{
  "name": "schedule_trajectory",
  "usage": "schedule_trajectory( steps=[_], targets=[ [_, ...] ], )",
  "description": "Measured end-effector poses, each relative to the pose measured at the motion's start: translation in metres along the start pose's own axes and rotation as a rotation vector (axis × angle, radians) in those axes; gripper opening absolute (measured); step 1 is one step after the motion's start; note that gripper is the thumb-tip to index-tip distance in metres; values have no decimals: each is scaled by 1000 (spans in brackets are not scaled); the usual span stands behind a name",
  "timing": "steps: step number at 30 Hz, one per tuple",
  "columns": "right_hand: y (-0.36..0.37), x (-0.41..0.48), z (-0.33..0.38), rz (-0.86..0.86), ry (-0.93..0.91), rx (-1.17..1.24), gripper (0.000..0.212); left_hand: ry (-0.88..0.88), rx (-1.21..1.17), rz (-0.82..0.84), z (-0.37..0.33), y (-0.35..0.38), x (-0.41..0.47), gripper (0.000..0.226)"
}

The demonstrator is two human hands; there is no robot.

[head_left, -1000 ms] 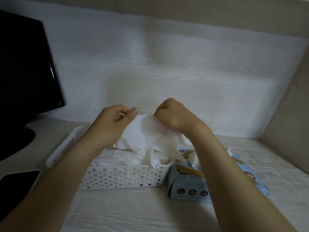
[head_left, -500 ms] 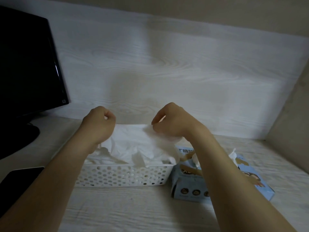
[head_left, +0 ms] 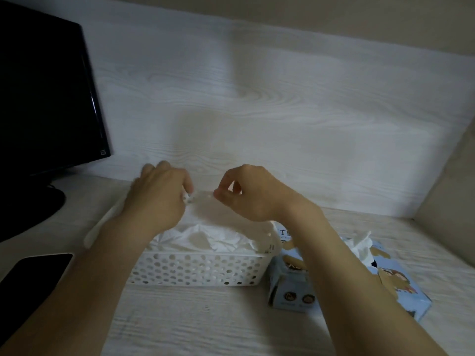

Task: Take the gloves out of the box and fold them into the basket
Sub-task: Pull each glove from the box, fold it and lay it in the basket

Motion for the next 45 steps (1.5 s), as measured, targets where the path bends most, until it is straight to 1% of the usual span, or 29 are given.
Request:
schedule_trajectory(
  steps=[2, 3, 4, 5, 8, 11, 14, 16, 17, 19, 22, 23, 25, 27, 29, 31, 32, 33, 35, 37, 39, 41, 45],
  targets=[
    [8, -12, 3, 219, 97, 34, 50, -38, -201, 201, -2, 12, -4, 27],
    [11, -16, 7, 279, 111, 42, 55, -38, -220, 312, -3, 19, -8, 23],
    [14, -20, 11, 309, 100, 47, 56, -19, -203, 395, -4, 25, -12, 19],
    [18, -20, 16, 322, 77, 44, 53, 0, -171, 444, -4, 29, -13, 18],
    [25, -21, 23, 342, 4, -10, 38, 4, -93, 504, -3, 35, -16, 21],
    [29, -22, 15, 352, 1, -66, 40, 17, -50, 613, -4, 46, -23, 28],
    [37, -21, 10, 368, -10, -92, 41, 10, -45, 659, -4, 50, -27, 37],
    [46, -22, 11, 422, -27, -127, 43, 4, -35, 632, -5, 47, -27, 34],
    [48, -23, 11, 440, -27, -132, 43, 10, -32, 601, -8, 46, -26, 25],
    [46, -24, 8, 437, -6, -100, 42, 47, -30, 468, -17, 38, -22, 3],
    [35, -32, 0, 380, 24, 23, 36, 93, -134, 189, -38, 16, -19, 14],
    [30, -36, -1, 329, 15, 75, 30, 97, -186, 107, -44, 10, -19, 16],
    [12, -44, -6, 140, -25, 158, 16, 127, -258, -32, -57, -2, -22, 19],
    [-12, -58, -18, -127, -63, 144, 22, 207, -315, -126, -73, -11, -29, 18],
    [-33, -75, -36, -317, -30, 106, 27, 314, -351, -165, -93, -16, -41, 15],
    [-50, -96, -57, -409, 33, 69, 23, 428, -309, -166, -114, -14, -57, 13],
    [-55, -104, -66, -406, 66, 5, 21, 478, -271, -175, -123, -11, -64, 15],
    [-58, -113, -76, -365, 108, -110, 26, 519, -233, -193, -132, -7, -70, 20],
    [-53, -126, -96, -210, 187, -294, 45, 569, -182, -246, -142, 0, -79, 33],
    [-43, -136, -112, -63, 282, -291, 50, 612, -174, -274, -148, 5, -86, 37],
    [-31, -138, -121, 2, 323, -230, 50, 629, -195, -276, -150, 7, -89, 31],
    [-22, -134, -126, 1, 317, -187, 47, 627, -217, -269, -149, 8, -89, 24],
    [-16, -125, -131, -94, 245, -156, 40, 641, -245, -251, -152, 9, -90, 19]
  ],
)
Point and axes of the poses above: each hand's wrist, its own x-axis towards the middle knuckle, its own y-axis out of the palm, z = x × y, the point moved 8 cm from there along x, towards the middle knuckle, and after that the axes turned 7 degrees about -z, right-handed, at the moved point
